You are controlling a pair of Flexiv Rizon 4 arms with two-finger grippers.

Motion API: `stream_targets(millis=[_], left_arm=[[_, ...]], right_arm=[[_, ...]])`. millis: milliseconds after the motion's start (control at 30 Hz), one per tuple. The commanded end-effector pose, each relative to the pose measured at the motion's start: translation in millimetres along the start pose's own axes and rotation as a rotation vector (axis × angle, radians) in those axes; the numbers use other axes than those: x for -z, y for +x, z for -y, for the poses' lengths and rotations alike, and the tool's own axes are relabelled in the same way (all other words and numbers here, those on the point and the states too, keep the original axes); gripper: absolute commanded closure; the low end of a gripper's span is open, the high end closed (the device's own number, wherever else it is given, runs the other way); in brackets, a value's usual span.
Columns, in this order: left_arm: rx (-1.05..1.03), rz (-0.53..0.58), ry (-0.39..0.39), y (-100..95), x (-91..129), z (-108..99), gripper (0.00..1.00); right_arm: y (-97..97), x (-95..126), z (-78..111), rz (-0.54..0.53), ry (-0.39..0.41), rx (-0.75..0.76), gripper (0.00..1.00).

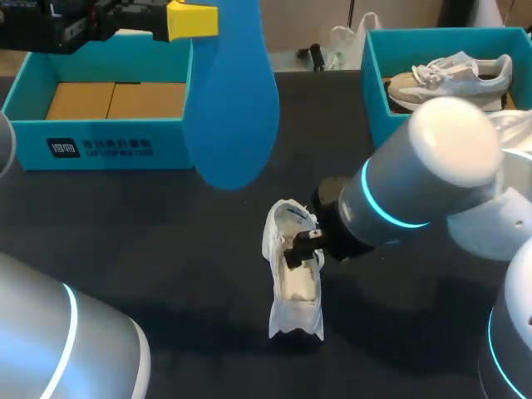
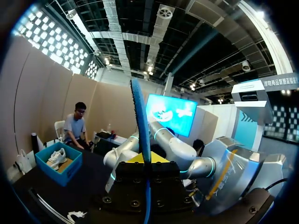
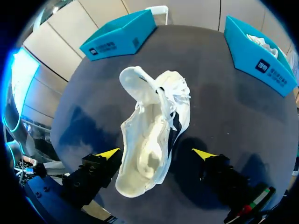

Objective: Take the shoe out of the shoebox, open the shoe tongue, remove and reinsert the insole, then place the shoe into the shoebox

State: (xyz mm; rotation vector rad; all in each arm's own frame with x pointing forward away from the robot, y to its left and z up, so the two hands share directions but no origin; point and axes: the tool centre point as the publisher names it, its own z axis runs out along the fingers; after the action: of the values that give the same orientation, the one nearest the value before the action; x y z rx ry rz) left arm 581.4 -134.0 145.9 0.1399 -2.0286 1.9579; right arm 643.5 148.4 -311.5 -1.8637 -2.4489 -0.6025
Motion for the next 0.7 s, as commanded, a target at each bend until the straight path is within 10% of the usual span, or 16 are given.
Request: stream_targets(millis=[33,167,433,700], left_arm=[[0.000,-0.002,-0.004,-1.3,-1,1,1.00],[0.000,-0.002,-0.004,-1.3,-1,1,1.00],[0.000,-0.002,-0.004,-1.3,-1,1,1.00],[0.000,-0.002,-0.004,-1.3,-1,1,1.00]], right_arm=[[-10.2,26,5.6,-0.022,-0.008,0.000,0.00],[-10.2,26,5.6,-0.022,-0.008,0.000,0.00],[-28.3,60,-3.3,-0.421,-0.019,-0.188,0.00],[-28.0,69,-6.8,-0.350,-0.003,-0.157,0.00]])
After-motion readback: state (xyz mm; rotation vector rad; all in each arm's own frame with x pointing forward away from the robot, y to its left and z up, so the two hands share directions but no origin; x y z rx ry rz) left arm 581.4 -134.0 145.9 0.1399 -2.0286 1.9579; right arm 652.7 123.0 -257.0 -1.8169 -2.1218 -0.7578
